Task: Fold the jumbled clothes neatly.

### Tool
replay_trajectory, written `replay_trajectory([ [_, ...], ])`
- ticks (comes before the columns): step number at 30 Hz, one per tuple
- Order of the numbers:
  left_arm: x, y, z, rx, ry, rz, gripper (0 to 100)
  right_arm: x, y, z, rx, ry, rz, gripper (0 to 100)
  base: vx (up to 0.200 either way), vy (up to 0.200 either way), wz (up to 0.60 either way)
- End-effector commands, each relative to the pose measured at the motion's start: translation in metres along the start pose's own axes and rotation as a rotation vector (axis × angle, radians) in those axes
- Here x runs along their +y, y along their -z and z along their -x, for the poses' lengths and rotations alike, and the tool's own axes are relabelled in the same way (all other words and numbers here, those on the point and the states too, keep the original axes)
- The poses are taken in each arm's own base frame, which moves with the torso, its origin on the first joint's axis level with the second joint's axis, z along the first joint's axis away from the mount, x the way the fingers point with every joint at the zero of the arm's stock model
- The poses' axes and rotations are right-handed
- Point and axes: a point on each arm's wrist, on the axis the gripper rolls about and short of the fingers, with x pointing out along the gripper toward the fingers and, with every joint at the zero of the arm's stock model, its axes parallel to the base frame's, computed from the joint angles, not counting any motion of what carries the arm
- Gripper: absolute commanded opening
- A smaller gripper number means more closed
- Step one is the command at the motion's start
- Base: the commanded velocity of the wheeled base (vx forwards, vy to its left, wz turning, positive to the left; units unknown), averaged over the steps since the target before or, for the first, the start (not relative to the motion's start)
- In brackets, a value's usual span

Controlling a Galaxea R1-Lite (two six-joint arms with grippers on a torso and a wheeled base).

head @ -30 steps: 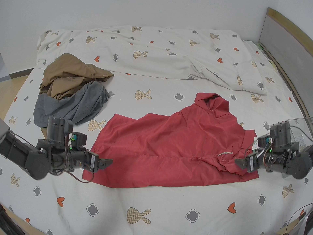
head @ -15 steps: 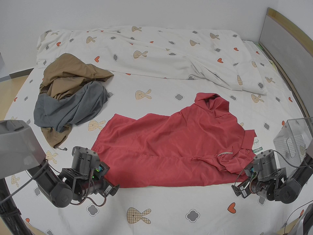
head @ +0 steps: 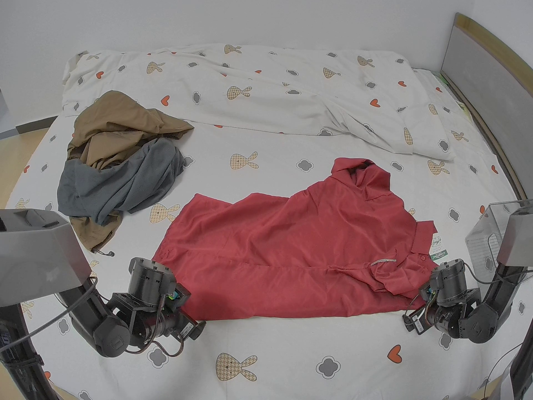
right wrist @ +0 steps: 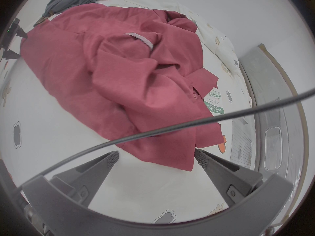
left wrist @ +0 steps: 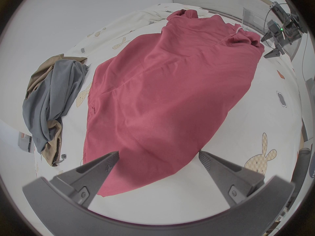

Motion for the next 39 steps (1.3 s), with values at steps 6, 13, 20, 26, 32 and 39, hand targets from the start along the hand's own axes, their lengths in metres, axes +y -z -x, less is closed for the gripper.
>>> replay_trajectory([
  [6,-0.001,0.0,-0.007,-0.019,-0.006,0.004,100,-0.002,-0.009,-0.012,-0.01,0.013,-0.02,100,0.0,0.0,0.0],
  [13,-0.001,0.0,-0.007,-0.021,-0.008,0.005,100,0.0,-0.014,-0.023,-0.009,0.018,-0.03,100,0.0,0.0,0.0],
  [20,0.0,0.003,-0.008,-0.009,-0.008,0.007,100,0.003,-0.012,-0.028,0.005,0.015,-0.028,100,0.0,0.0,0.0],
  [26,0.0,0.002,-0.008,-0.011,-0.01,0.009,100,0.0,-0.018,-0.025,-0.045,0.025,-0.046,0,0.0,0.0,0.0],
  [32,0.001,0.002,-0.009,-0.013,-0.013,0.009,100,-0.005,-0.02,-0.017,-0.091,0.037,-0.053,0,0.0,0.0,0.0],
  [39,0.0,0.002,-0.011,-0.008,-0.012,0.007,100,-0.004,-0.014,-0.012,-0.079,0.032,-0.046,0,0.0,0.0,0.0],
])
